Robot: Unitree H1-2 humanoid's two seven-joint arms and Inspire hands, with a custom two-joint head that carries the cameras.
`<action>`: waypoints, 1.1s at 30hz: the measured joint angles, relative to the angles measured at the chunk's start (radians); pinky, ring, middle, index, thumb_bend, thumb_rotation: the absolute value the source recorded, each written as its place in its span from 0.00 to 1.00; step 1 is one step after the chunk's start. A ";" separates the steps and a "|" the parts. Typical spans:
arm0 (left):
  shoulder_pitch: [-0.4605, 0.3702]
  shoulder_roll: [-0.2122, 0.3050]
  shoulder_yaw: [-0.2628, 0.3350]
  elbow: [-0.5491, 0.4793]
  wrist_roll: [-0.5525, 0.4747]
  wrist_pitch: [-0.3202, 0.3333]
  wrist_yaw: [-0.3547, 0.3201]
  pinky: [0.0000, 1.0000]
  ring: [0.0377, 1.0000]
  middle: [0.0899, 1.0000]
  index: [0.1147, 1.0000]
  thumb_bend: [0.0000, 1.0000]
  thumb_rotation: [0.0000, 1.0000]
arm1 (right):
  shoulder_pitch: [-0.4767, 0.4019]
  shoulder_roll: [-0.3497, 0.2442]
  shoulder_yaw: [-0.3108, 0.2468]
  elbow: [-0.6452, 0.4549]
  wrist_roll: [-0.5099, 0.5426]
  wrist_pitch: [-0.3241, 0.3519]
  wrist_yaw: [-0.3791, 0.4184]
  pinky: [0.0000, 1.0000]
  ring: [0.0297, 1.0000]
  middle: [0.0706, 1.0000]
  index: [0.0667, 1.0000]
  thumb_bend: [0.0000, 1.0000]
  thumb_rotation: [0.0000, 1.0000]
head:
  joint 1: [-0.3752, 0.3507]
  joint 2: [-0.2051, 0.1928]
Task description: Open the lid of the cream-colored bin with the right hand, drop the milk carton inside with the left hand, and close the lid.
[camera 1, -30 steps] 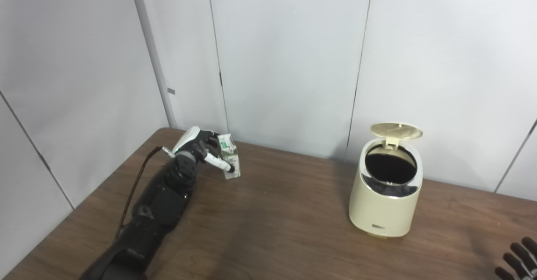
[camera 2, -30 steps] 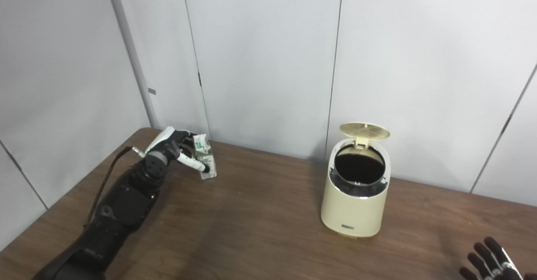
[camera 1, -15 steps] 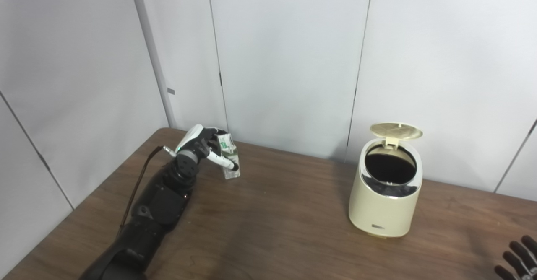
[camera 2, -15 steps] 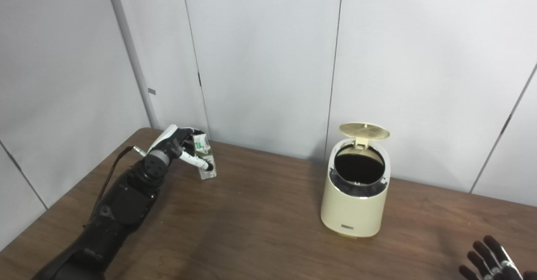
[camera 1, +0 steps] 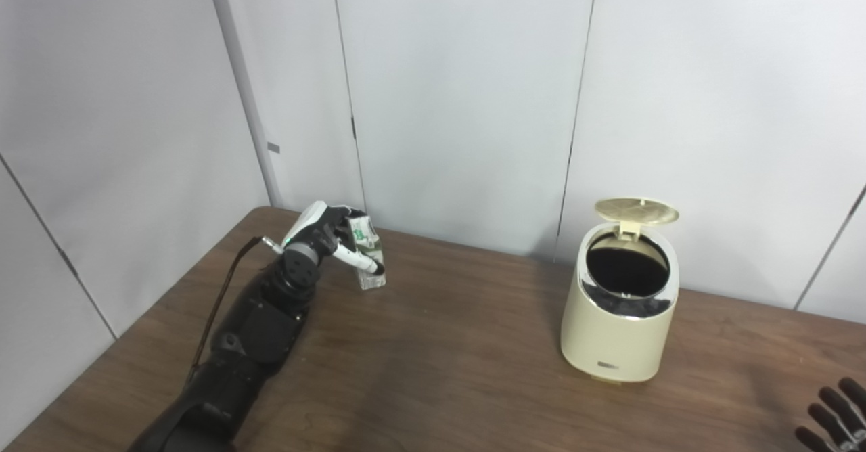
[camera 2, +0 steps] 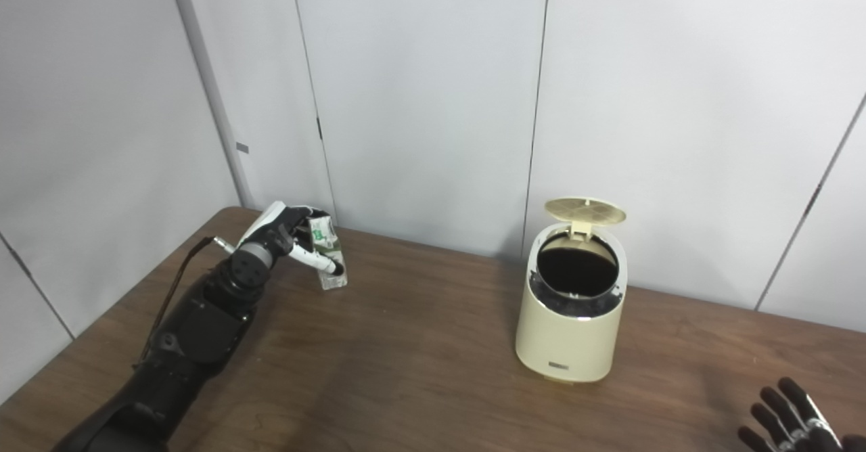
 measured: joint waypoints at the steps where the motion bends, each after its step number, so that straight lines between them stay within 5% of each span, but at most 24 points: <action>1: 0.000 -0.001 0.000 0.000 0.000 0.000 0.001 0.64 0.72 0.76 0.78 0.82 0.00 | 0.000 0.000 0.000 0.000 0.001 0.000 0.000 0.87 0.93 0.92 0.92 0.62 0.97 | 0.000 0.000; 9: 0.000 -0.020 0.019 -0.001 -0.005 0.000 0.025 0.54 0.60 0.62 0.62 0.75 0.00 | -0.001 0.000 0.000 0.000 0.003 0.000 0.000 0.87 0.93 0.92 0.92 0.61 0.98 | 0.000 0.000; 11: 0.000 -0.027 0.022 0.000 -0.004 0.000 0.048 0.57 0.61 0.60 0.48 0.58 0.03 | -0.001 0.000 -0.001 0.000 0.004 0.000 0.000 0.88 0.93 0.93 0.93 0.61 0.98 | -0.003 0.008; 13: 0.000 -0.031 0.019 0.002 0.004 -0.001 0.067 0.55 0.59 0.53 0.41 0.53 0.01 | -0.001 0.000 -0.002 0.000 0.007 0.000 0.000 0.88 0.93 0.93 0.93 0.61 0.97 | -0.003 0.008; 18: 0.000 -0.039 0.014 0.017 0.011 -0.012 0.105 0.47 0.45 0.47 0.40 0.50 0.00 | -0.003 0.000 -0.005 0.000 0.012 0.000 0.000 0.86 0.92 0.92 0.92 0.60 0.98 | -0.006 0.011; 31: 0.016 -0.044 0.000 -0.017 0.044 -0.014 0.135 0.46 0.44 0.47 0.39 0.50 0.00 | -0.005 0.006 -0.006 0.000 0.016 0.003 -0.003 0.87 0.93 0.93 0.93 0.59 0.98 | -0.025 0.008; 33: 0.025 -0.044 0.001 -0.043 0.050 -0.015 0.145 0.38 0.43 0.45 0.38 0.48 0.00 | -0.005 0.007 -0.006 0.000 0.016 0.003 -0.004 0.86 0.93 0.92 0.93 0.60 0.98 | -0.029 0.008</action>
